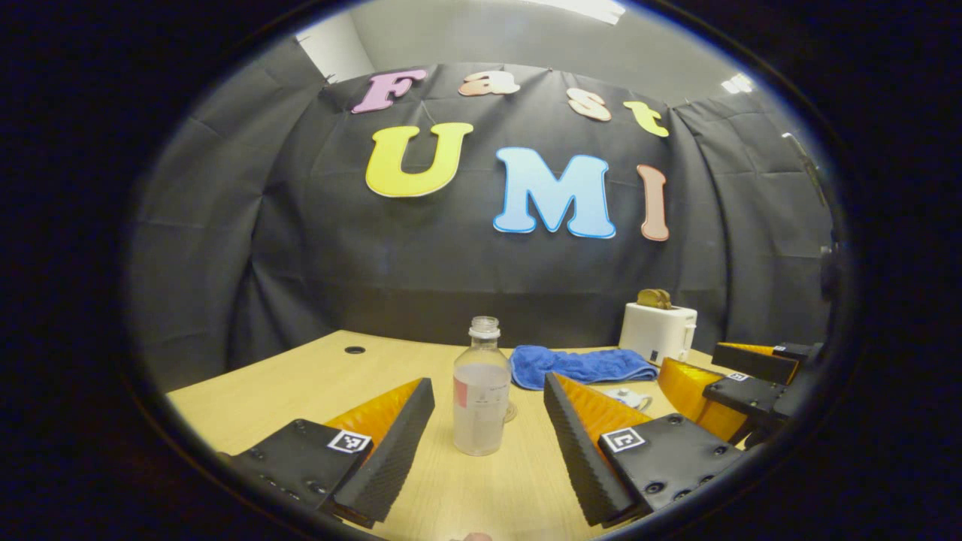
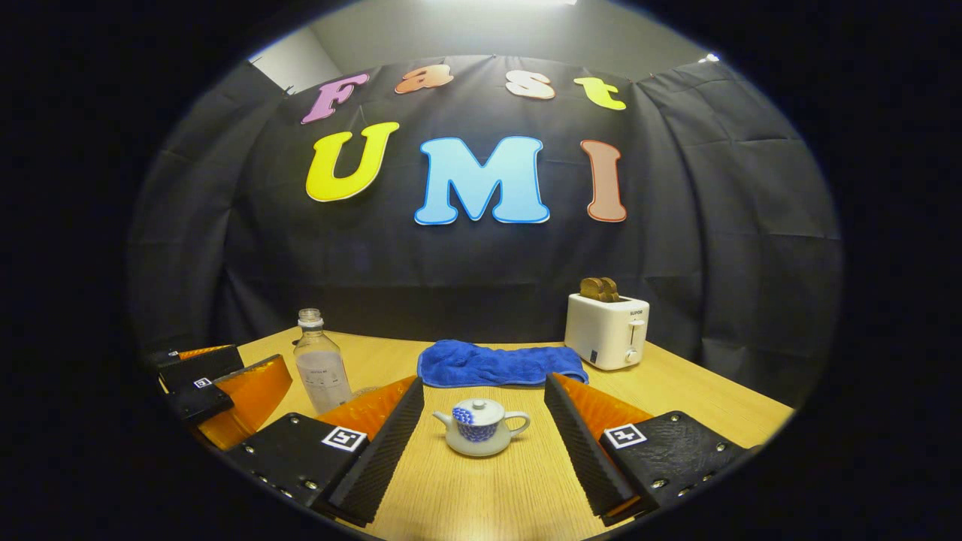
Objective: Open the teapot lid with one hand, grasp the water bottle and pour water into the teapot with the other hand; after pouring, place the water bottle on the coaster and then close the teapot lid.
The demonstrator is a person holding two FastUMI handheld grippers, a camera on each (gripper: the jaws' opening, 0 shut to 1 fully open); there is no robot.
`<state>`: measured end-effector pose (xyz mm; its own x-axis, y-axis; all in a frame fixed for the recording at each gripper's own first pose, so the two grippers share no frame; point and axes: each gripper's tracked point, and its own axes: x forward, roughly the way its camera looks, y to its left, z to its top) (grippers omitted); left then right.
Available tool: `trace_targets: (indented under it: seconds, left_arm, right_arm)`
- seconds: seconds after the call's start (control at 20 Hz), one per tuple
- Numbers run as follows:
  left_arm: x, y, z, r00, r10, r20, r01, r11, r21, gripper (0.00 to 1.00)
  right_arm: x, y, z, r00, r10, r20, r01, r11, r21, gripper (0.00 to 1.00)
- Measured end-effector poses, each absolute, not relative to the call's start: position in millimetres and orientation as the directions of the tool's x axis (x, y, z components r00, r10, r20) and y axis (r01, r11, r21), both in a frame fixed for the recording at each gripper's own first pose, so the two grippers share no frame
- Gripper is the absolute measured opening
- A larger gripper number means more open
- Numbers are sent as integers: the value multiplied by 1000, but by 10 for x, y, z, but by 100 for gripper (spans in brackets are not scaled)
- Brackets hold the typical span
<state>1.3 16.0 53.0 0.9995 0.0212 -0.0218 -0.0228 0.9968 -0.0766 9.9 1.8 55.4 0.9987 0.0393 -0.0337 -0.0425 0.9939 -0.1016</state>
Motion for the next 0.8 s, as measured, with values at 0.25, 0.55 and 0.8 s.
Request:
trace_targets:
  seconds: [0.25,0.55,0.8]
  left_arm:
    - [32,175,473,999,25,-29,-27,996,-82,100]
    - [48,189,434,999,26,-36,-29,996,-81,100]
    - [59,187,387,999,25,-45,-29,996,-82,100]
  right_arm:
    - [125,-8,498,998,40,-46,-44,995,-93,99]
    - [214,-56,426,997,40,-70,-46,995,-87,96]
    - [552,-68,365,995,49,-87,-58,993,-104,79]
